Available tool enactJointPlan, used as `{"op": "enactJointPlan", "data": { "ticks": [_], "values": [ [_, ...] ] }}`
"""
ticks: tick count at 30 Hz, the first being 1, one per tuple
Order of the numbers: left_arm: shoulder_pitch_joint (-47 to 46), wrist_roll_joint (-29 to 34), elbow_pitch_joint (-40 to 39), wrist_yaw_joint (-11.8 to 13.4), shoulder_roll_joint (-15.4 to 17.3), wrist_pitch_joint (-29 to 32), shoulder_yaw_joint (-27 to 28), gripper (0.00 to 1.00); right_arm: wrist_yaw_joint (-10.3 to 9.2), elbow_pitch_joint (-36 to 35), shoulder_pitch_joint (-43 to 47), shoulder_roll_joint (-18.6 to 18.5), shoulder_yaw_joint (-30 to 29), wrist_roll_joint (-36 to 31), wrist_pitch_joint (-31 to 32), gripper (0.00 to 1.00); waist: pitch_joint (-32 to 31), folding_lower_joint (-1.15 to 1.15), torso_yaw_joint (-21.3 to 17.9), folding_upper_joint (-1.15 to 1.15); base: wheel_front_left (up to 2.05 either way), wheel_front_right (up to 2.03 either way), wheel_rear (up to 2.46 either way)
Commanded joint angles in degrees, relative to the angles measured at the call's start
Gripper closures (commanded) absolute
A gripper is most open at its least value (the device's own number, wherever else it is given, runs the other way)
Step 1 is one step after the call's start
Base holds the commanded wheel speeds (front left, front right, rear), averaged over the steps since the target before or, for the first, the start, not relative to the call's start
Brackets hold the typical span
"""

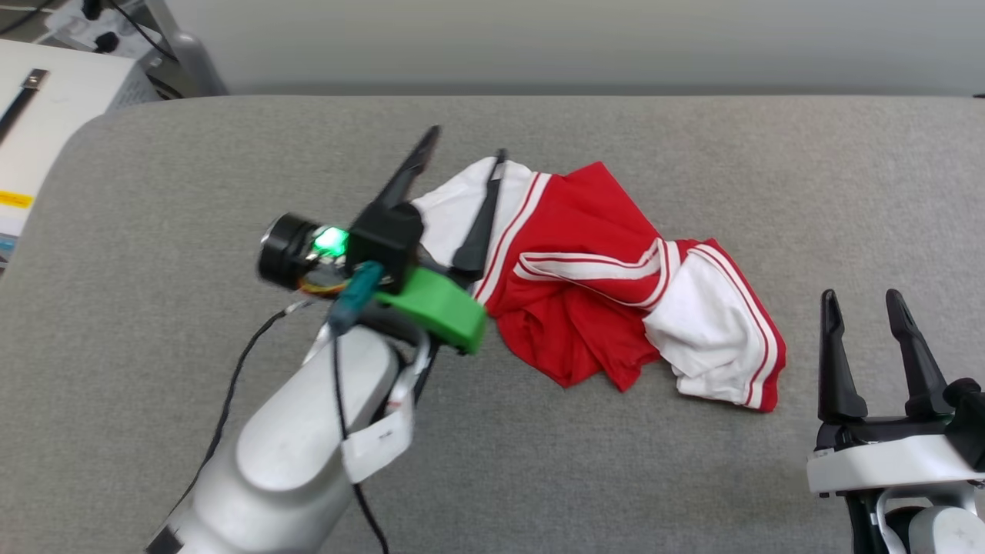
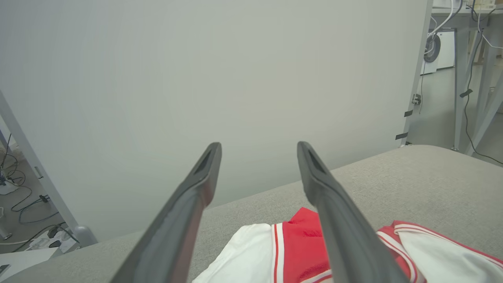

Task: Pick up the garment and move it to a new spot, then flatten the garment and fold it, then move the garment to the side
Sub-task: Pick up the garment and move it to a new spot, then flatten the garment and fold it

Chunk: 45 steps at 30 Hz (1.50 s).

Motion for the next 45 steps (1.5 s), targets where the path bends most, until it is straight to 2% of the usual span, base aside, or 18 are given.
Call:
{"op": "enactJointPlan", "data": {
  "ticks": [1, 5, 9, 13, 18, 31, 45],
  "values": [
    [2.7, 1.0, -1.0, 0.7, 0.7, -0.3, 2.0, 0.00, -0.04, -0.2, 0.8, 0.0, 0.3, -0.6, -0.3, 0.00, -2.2, 0.00, 2.2, 0.00, 0.00, 0.00, 0.00],
    [9.3, 2.7, -4.1, 2.3, 2.2, -0.3, 9.4, 0.00, -0.04, -0.4, 1.4, 0.0, 1.2, -1.4, -0.3, 0.00, -3.1, 0.00, 2.9, 0.00, 0.00, 0.00, 0.00],
    [16.0, 4.3, -6.5, 2.4, 2.4, -0.3, 15.7, 0.00, -0.04, -0.6, 1.9, 0.0, 2.4, -2.0, -0.3, 0.00, -4.1, 0.00, 3.3, 0.00, 0.00, 0.00, 0.00],
    [22.3, 6.0, -8.5, 1.3, 1.5, -0.3, 20.9, 0.00, -0.04, -0.7, 2.5, 0.0, 3.3, -2.4, -0.3, 0.00, -4.9, 0.00, 3.4, 0.00, 0.00, 0.00, 0.00],
    [29.0, 8.4, -9.8, -1.4, -0.7, -0.3, 25.9, 0.00, -0.04, -0.4, 3.5, 0.0, 3.9, -2.8, -0.3, 0.00, -5.9, 0.00, 3.3, 0.00, 0.00, 0.00, 0.00],
    [36.5, 14.4, -8.7, -8.5, -6.2, -0.3, 32.1, 0.00, -0.04, 3.4, 6.4, 0.0, 3.6, -3.7, -0.3, 0.00, -7.4, 0.00, 3.3, 0.00, 0.00, 0.00, 0.00],
    [37.8, 18.1, -6.5, -12.2, -9.5, -0.3, 35.7, 0.00, -0.04, 6.0, 7.3, 0.0, 3.7, -3.9, -0.3, 0.00, -7.7, 0.00, 3.1, 0.00, 0.00, 0.00, 0.00]
  ]
}}
